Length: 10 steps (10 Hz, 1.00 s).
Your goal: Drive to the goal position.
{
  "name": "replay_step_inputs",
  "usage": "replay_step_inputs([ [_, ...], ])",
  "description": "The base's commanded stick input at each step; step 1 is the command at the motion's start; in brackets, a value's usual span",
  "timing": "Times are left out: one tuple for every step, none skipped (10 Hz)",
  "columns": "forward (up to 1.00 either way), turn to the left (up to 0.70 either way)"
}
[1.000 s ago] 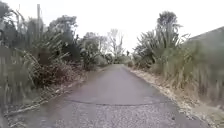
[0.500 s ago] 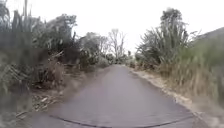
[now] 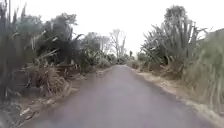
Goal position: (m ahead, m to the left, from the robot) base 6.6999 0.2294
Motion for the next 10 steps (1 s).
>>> replay_step_inputs([
  [1.0, -0.33],
  [1.0, 0.0],
  [1.0, 0.0],
  [1.0, 0.0],
  [1.0, 0.0],
  [1.0, 0.0],
  [1.0, 0.0],
  [1.0, -0.14],
  [1.0, -0.28],
  [1.0, -0.38],
])
